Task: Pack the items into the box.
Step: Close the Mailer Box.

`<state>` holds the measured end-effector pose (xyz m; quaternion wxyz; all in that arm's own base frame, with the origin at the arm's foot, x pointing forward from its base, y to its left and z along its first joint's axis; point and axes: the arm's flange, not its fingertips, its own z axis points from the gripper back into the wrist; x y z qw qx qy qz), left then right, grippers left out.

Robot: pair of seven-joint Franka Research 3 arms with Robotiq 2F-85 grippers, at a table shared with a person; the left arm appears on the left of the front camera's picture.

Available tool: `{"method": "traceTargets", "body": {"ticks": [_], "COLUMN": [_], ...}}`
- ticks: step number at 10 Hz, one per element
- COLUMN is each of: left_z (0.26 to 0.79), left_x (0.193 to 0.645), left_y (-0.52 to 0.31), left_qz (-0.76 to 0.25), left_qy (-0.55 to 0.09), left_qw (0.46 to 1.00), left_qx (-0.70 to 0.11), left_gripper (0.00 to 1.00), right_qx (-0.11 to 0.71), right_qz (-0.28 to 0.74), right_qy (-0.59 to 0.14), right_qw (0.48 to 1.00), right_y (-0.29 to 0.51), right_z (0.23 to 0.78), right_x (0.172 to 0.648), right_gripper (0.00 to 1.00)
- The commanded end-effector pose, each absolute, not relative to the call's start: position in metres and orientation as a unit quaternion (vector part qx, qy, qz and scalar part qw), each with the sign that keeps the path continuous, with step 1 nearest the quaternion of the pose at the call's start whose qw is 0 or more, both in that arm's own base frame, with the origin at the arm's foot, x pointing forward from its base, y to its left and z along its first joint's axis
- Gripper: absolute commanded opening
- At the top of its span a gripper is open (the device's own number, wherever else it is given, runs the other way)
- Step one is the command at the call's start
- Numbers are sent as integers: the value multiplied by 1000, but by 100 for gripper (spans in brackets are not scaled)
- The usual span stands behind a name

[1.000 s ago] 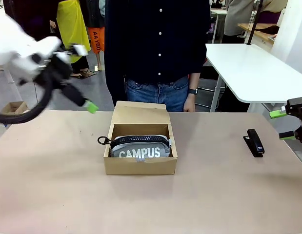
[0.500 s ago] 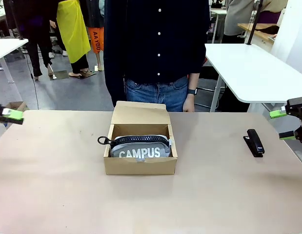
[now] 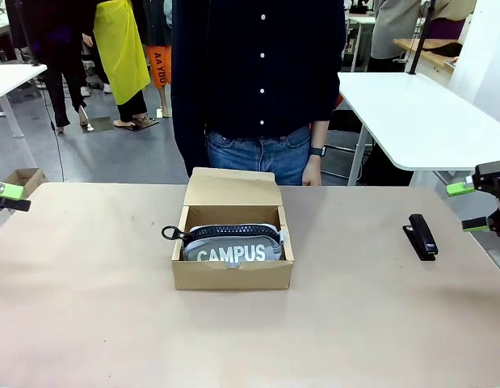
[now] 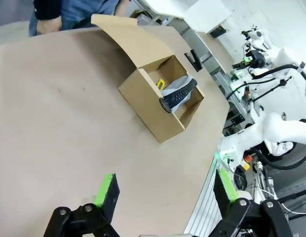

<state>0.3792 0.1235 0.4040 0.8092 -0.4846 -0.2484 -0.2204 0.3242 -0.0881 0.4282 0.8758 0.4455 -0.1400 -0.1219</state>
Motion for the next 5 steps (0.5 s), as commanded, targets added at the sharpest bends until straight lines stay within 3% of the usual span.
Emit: {"method": "traceTargets", "body": {"ticks": [1,5], "left_z": [404,404], "left_x": [372,372], "left_y": [119,119], "left_qz": [-216,-216], "left_qy": [-257,-257], "left_qw": [811,811], "left_qx": [-479,-479], "left_gripper": [100,100], "right_qx": [443,443], "right_qz": [-111,-111], "right_qy": [-140,-140], "right_qw": [879,879], "right_y": [-91,-91], "right_z": [428,428], "right_x": [323,323], "right_gripper": [100,100]}}
